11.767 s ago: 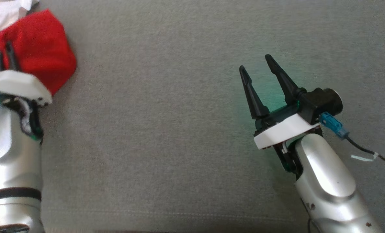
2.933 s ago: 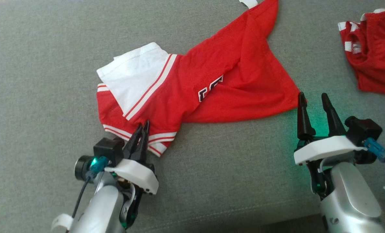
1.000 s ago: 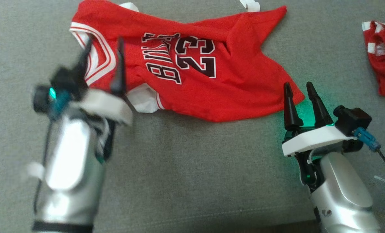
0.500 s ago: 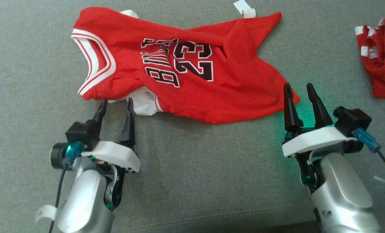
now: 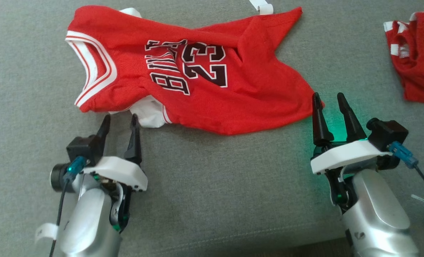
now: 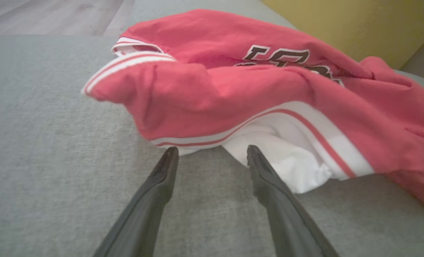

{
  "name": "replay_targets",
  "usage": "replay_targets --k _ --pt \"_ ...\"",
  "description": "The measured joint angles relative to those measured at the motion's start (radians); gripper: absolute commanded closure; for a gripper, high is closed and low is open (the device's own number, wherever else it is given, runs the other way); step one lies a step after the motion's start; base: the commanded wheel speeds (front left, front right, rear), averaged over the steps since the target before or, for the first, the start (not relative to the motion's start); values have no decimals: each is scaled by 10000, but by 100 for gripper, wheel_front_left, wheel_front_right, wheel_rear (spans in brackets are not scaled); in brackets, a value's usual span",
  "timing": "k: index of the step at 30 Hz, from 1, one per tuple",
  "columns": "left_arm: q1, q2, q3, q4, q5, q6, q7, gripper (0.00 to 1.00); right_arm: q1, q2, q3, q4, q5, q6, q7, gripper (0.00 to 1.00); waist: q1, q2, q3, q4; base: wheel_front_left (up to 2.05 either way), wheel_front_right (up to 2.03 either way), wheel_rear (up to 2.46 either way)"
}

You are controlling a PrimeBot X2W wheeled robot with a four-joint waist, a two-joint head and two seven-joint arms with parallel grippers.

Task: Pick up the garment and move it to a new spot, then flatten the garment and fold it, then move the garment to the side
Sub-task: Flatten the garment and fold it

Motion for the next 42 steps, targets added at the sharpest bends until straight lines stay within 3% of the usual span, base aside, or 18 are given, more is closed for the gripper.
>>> replay_targets --k 13,16,22,27,34,35,36,37,42 --pt "-76 -4 -1057 224 -807 13 -2 0 -14 0 -58 35 -2 0 0 0 0 0 80 -95 0 0 0" --pt "-242 -2 -1181 489 -848 12 -15 100 -15 0 -25 35 -2 0 0 0 0 0 103 -132 0 0 0" --pt "-406 -12 -1340 454 -924 -88 0 100 -13 -2 -184 90 -107 0 0 0 0 0 -128 -39 0 0 0" --pt "169 -6 -1678 -947 -301 -56 0 100 45 0 -347 228 -174 0 0 0 0 0 -614 248 0 0 0" --pt "1407 4 -2219 -2341 115 387 0 100 570 0 -326 447 -173 0 0 0 0 0 -1474 753 0 0 0" --pt "1513 4 -2220 -2334 161 499 0 67 624 0 -309 456 -173 0 0 0 0 0 -1563 825 0 0 0" --pt "1665 4 -2148 -1958 198 796 0 9 635 0 -238 479 -173 0 0 0 0 0 -1731 939 0 0 0" --pt "1745 6 -2033 -1783 238 941 2 0 633 0 -180 474 -173 0 0 0 0 0 -1800 975 0 0 0" --pt "1981 15 -1223 -1457 454 1348 2 0 638 0 -98 226 -174 0 0 0 0 0 -1941 979 0 0 0"
